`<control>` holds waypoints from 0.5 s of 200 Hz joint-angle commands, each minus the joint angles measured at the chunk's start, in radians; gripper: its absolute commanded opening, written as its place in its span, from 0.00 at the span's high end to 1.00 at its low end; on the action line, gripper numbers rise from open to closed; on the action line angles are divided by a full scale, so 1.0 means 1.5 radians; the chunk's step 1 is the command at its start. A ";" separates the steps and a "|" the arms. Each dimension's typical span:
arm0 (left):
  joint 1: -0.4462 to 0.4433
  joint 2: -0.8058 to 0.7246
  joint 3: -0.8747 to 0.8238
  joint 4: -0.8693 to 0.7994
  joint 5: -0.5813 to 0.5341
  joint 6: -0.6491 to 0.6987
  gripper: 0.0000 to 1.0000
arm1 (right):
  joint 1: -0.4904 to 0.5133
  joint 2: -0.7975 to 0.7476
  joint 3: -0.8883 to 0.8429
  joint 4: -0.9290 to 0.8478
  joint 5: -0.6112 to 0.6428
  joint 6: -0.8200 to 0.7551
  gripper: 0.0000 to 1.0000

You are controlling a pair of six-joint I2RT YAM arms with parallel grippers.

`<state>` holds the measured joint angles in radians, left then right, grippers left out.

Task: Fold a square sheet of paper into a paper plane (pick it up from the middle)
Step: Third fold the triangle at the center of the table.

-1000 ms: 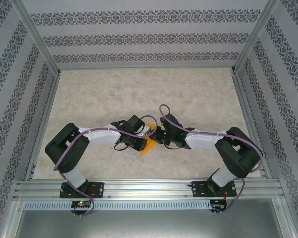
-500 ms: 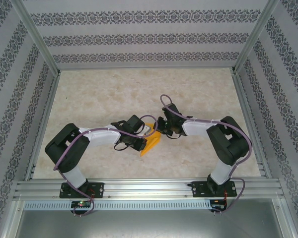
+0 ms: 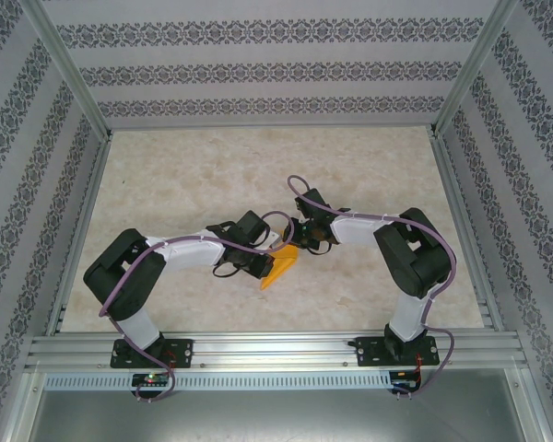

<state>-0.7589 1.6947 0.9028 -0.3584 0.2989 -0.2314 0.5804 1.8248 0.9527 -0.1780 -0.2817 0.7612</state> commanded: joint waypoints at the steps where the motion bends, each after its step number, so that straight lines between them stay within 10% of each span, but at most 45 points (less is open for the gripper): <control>1: 0.010 0.010 0.014 -0.010 0.007 0.020 0.93 | 0.003 0.025 -0.001 -0.052 0.011 -0.021 0.91; 100: 0.010 0.036 0.005 -0.017 -0.014 0.016 0.94 | -0.002 -0.012 -0.013 -0.032 -0.004 -0.004 0.88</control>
<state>-0.7589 1.7172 0.9043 -0.3649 0.2974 -0.2279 0.5804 1.8244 0.9539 -0.1806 -0.2821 0.7563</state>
